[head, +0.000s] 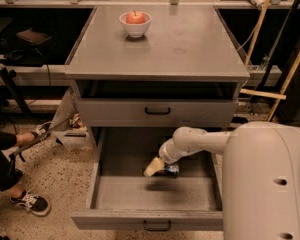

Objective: Pick redbull can from middle drawer and place on counter

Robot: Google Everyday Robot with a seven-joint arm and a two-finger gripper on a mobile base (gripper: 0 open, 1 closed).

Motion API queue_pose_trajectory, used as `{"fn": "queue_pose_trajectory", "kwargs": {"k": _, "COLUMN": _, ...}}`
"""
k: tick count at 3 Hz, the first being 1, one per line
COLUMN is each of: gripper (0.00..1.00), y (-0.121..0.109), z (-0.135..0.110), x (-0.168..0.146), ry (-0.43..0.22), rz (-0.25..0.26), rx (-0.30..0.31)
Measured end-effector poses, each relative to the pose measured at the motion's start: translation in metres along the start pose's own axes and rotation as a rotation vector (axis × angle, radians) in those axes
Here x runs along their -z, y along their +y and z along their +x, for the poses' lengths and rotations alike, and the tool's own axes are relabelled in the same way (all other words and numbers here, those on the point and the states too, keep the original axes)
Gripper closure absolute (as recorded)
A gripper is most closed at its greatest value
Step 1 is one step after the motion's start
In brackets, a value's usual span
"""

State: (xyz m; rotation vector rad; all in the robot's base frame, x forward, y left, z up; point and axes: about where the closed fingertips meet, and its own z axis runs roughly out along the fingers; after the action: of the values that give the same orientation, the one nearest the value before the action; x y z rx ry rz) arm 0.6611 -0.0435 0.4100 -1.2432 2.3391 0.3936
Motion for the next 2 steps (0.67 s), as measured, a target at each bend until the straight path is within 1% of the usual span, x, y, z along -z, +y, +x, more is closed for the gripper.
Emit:
{"fn": "queue_pose_trajectory", "kwargs": {"k": 1, "gripper": 0.00, "y": -0.0103, "z": -0.0082, "x": 0.0002, "ry": -0.033, "rz": 0.039, "rx": 0.009}}
{"fn": "queue_pose_trajectory", "kwargs": {"k": 2, "gripper": 0.00, "y": -0.0102, "z": -0.0081, "x": 0.0001, "ry": -0.033, "rz": 0.039, "rx": 0.009}}
